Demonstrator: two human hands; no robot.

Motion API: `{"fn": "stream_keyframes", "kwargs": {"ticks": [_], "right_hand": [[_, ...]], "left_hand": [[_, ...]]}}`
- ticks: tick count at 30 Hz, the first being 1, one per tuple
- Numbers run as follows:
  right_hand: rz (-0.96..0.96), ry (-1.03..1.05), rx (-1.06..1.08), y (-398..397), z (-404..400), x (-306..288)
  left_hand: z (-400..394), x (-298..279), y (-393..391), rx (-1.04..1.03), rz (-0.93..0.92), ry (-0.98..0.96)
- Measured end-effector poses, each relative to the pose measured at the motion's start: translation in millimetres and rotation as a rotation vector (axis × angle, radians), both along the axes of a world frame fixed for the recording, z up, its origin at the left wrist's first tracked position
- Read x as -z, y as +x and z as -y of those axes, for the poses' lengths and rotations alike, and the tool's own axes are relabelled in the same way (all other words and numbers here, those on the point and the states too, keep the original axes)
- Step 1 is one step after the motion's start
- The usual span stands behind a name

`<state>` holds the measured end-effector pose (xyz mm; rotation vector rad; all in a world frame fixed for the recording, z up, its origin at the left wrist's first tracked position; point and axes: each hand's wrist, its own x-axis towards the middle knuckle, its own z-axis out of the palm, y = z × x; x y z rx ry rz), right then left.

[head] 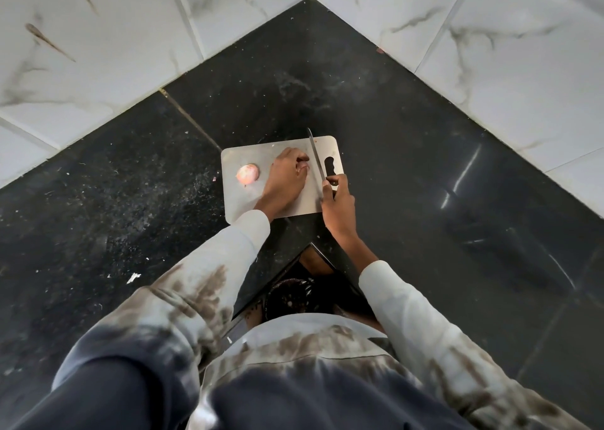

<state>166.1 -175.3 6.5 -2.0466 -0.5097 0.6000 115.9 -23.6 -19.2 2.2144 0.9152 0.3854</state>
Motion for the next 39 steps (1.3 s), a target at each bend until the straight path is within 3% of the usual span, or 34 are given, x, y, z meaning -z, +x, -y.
{"fn": "stream_keyframes", "kwargs": {"ticks": [3, 17, 28, 39], "right_hand": [[-0.003, -0.008, -0.012, 1, -1, 0], [-0.055, -0.005, -0.064, -11, -4, 7], [0.049, -0.014, -0.143, -14, -6, 11], [0.074, -0.017, -0.129, -16, -12, 18]], "left_hand": [[0, 0, -2, -0.039, 0.036, -0.078], [-3, -2, -17, -0.014, -0.040, 0.012], [4, 0, -13, -0.143, -0.005, -0.020], [2, 8, -11, -0.118, 0.017, 0.011]]}}
